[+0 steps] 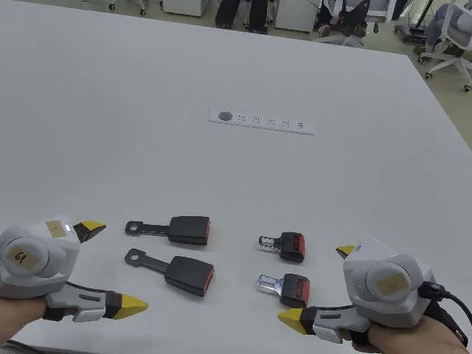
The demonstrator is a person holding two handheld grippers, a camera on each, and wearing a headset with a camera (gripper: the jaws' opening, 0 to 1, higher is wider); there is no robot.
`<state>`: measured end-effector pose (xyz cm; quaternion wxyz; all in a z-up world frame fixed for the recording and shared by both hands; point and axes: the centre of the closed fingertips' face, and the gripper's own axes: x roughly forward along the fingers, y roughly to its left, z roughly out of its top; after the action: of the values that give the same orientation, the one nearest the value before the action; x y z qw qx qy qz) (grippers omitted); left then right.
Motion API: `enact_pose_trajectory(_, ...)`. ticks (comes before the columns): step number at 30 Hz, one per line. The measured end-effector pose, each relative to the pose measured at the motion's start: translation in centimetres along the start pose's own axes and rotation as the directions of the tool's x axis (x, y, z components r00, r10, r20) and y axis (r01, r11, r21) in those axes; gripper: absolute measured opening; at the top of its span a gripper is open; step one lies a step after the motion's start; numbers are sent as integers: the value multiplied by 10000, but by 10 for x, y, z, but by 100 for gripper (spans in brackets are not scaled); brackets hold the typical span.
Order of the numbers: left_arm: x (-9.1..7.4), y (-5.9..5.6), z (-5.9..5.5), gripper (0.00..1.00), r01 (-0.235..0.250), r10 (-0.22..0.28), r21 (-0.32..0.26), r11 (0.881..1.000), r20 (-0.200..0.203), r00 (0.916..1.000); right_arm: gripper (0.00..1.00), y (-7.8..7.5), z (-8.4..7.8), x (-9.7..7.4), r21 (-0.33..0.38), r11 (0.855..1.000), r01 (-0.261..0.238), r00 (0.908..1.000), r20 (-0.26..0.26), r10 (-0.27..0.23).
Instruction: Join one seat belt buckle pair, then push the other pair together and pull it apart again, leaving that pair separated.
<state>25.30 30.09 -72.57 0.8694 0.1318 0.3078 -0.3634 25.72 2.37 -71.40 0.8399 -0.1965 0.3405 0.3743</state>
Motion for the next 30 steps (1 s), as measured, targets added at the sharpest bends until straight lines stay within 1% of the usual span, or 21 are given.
enact_pose_trajectory(4, 0, 2, -1, 99, -32, 32, -36, 10000, 18, 10000, 99, -2, 1, 0, 36, 10000, 92, 9999, 68, -92)
enact_pose_trajectory(8, 0, -1, 0, 99, -10, 10, -3, 10000, -29, 10000, 99, -2, 0, 0, 5, 9999, 145, 9999, 74, -145)
enact_pose_trajectory(12, 0, 0, -2, 99, -8, 8, -2, 10000, -73, 10000, 99, -1, -1, 1, 40, 9999, 137, 9999, 36, -137)
enact_pose_trajectory(18, 0, -1, -1, 99, -7, 7, 15, 10000, -99, 10000, 99, 1, -4, 0, 64, 9999, 114, 9999, -6, -114)
enact_pose_trajectory(21, 0, 0, -3, 98, -13, 13, 0, 10000, -159, 9999, 99, 1, -5, 0, 57, 9999, 111, 9999, -41, -110)
enact_pose_trajectory(26, 0, 2, -4, 98, -36, 37, 78, 10000, -135, 9999, 98, 2, -6, 1, 40, 9999, 103, 9999, -53, -103)
enact_pose_trajectory(30, 0, 2, -3, 98, -30, 32, 98, 9999, -121, 9999, 98, 3, -5, 2, 4, 10000, 84, 9999, -65, -84)
